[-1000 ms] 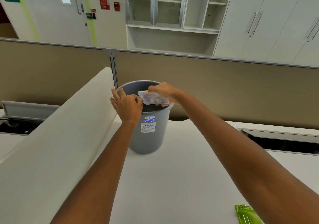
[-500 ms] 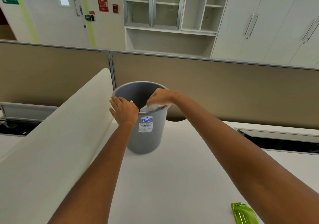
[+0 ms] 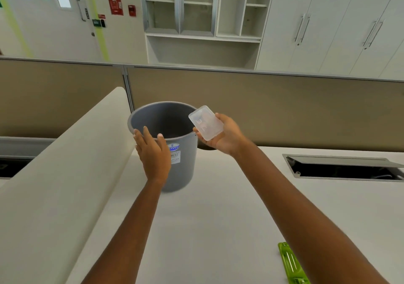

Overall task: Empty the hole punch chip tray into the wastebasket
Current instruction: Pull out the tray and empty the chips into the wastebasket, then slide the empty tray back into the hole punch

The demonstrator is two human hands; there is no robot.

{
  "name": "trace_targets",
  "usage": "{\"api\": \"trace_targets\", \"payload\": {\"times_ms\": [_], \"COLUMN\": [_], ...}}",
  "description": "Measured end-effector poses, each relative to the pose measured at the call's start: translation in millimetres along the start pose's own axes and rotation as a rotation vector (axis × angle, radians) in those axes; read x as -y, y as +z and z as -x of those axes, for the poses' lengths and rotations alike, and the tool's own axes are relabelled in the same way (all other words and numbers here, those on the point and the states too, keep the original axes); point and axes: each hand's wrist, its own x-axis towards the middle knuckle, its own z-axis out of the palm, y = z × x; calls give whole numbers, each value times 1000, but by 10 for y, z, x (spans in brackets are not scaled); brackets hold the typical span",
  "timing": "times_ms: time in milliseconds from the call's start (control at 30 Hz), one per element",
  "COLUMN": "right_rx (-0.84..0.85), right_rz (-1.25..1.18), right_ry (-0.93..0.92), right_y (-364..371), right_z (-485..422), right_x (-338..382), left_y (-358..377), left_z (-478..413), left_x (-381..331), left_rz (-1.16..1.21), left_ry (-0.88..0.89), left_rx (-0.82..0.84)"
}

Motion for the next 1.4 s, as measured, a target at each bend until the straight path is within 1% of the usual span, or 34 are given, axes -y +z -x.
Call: {"api": "trace_targets", "payload": {"times_ms": [100, 133, 200, 267, 400, 467, 567, 667, 733, 800, 867, 933, 1000, 1033, 1067, 1167, 1200, 1233, 1300, 1400], "right_rx": [-9, -26, -79, -113, -186, -237, -295, -347, -366, -376, -374, -361, -404, -452, -511, -715, -773, -832, -904, -885], "right_rz": [-115, -145, -204, -239, -245, -246, -275, -304, -282, -178, 62, 295, 380, 461, 595, 1154, 1271, 1333, 1375, 1262], "right_ry": [10, 29, 73, 96, 68, 63, 77, 98, 112, 128, 130, 136, 158, 151, 110, -176, -221, -224, -149, -63], "right_y": [-260, -348, -552, -731, -1065, -1196, -1362, -1486, -1549, -1622, -1708, -1753, -1800, -1836, -1907, -2178, -2278, -2379, -2549, -2705], "right_z": [274, 368, 594, 810, 1105, 1203, 1315, 1410, 1465, 1523, 1600, 1651, 1678, 1674, 1681, 1741, 1770, 1783, 1790, 1767], "right_x": [-205, -297, -490, -679, -970, -1084, -1216, -1322, -1372, -1418, -1464, -1465, -1455, -1452, -1443, -1408, -1391, -1381, -1356, -1383], "left_y": [38, 66, 163, 256, 419, 475, 528, 587, 609, 607, 600, 608, 634, 647, 660, 671, 675, 677, 685, 691], "left_z": [426, 581, 926, 1227, 1700, 1904, 2144, 2322, 2407, 2461, 2493, 2524, 2566, 2581, 2600, 2630, 2632, 2632, 2636, 2659], "left_x": [-19, -18, -26, -27, -21, 3, 75, 159, 195, 227, 285, 350, 406, 429, 434, 432, 429, 424, 412, 408], "left_rz": [119, 159, 247, 334, 505, 611, 802, 932, 1043, 1183, 1271, 1302, 1333, 1341, 1340, 1307, 1295, 1283, 1271, 1271], "left_ry": [150, 178, 167, 58, -302, -446, -591, -747, -886, -1039, -1137, -1168, -1182, -1184, -1190, -1227, -1241, -1249, -1257, -1254], "left_rx": [-40, -19, 73, 191, 519, 639, 741, 797, 815, 812, 829, 863, 880, 888, 897, 889, 885, 883, 883, 898]}}
